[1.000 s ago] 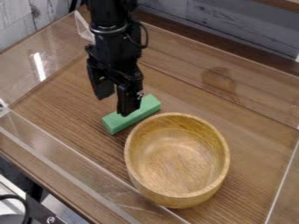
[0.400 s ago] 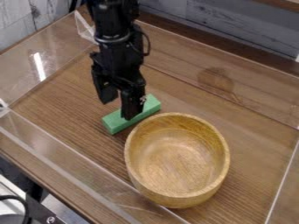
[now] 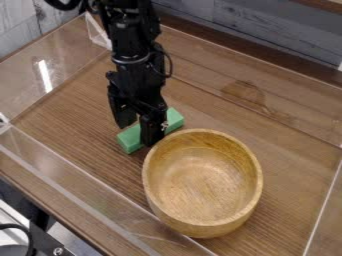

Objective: Put the green block in the brown bowl

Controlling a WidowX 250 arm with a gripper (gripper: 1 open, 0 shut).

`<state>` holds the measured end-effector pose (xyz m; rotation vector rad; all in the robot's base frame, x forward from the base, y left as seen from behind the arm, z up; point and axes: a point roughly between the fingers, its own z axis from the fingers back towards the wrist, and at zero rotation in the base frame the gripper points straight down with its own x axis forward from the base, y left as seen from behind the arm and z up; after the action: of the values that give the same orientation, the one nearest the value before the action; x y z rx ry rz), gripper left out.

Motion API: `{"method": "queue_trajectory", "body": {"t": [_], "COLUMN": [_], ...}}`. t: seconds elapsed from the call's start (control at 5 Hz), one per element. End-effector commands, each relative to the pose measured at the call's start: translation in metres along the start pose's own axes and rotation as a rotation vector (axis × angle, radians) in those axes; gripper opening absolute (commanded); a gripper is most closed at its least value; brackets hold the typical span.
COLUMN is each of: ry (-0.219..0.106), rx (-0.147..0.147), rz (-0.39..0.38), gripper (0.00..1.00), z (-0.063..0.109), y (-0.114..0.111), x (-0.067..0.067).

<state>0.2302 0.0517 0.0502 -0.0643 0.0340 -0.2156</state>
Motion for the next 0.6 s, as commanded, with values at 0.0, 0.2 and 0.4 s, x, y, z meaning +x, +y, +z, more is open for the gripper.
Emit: {"method": "queue_trajectory", "body": {"t": [0.0,0.2,0.4], "ry": [-0.028,-0.027,-0.027], "rx": [0.014,0.015,0.015], "rz": [-0.003,-0.007,-0.010], "gripper": [1.00,1.00,0.00], "z": [0.0026,-0.0014,-0.0040], "y": [0.0042,0.0056,0.0067], "x": [0.0050,0.0059,0.0068]}}
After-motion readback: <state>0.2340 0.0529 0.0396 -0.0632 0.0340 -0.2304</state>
